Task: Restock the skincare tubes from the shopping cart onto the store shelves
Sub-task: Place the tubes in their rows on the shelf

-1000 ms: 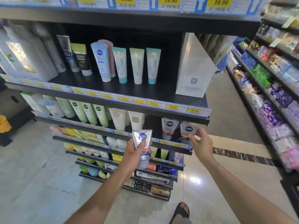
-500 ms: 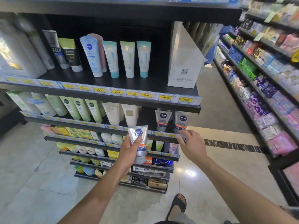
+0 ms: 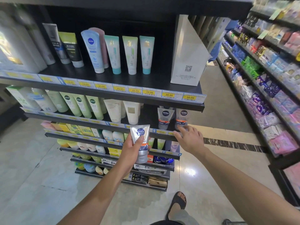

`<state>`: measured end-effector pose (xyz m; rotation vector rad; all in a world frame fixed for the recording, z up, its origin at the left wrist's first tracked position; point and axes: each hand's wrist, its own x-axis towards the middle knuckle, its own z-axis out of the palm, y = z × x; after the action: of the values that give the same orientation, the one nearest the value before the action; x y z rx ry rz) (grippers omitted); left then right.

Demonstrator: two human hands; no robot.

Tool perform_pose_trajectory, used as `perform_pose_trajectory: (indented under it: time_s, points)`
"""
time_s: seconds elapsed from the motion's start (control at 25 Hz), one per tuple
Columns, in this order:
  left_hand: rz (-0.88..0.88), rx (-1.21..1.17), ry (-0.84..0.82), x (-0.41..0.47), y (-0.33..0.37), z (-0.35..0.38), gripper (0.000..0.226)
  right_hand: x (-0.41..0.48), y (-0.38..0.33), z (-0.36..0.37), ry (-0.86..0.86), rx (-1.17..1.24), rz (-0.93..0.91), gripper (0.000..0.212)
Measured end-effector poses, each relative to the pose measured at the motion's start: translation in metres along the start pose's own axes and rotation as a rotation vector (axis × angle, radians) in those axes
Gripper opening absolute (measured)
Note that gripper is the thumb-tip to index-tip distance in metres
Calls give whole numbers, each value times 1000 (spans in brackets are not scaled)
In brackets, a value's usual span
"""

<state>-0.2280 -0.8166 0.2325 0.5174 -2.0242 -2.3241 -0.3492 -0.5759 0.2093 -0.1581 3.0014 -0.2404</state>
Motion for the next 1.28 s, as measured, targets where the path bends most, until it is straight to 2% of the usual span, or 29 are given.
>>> perform_pose_trajectory:
  time_s: [0.84, 1.0, 1.08, 1.2, 1.28]
  points:
    - [15, 13, 34, 26, -6, 6, 23, 42, -3, -2, -52, 55, 22, 67]
    - [9, 0, 6, 24, -7, 14, 25, 32, 1, -4, -47, 94, 5, 62]
    - [12, 0, -26, 21, -8, 21, 27, 21, 4, -4, 10, 124, -21, 53]
    - [17, 56, -65, 18, -5, 36, 26, -3, 2, -12, 112, 384, -65, 29]
    - [10, 61, -87, 17, 2, 48, 22, -21, -7, -27, 23, 717, -73, 20]
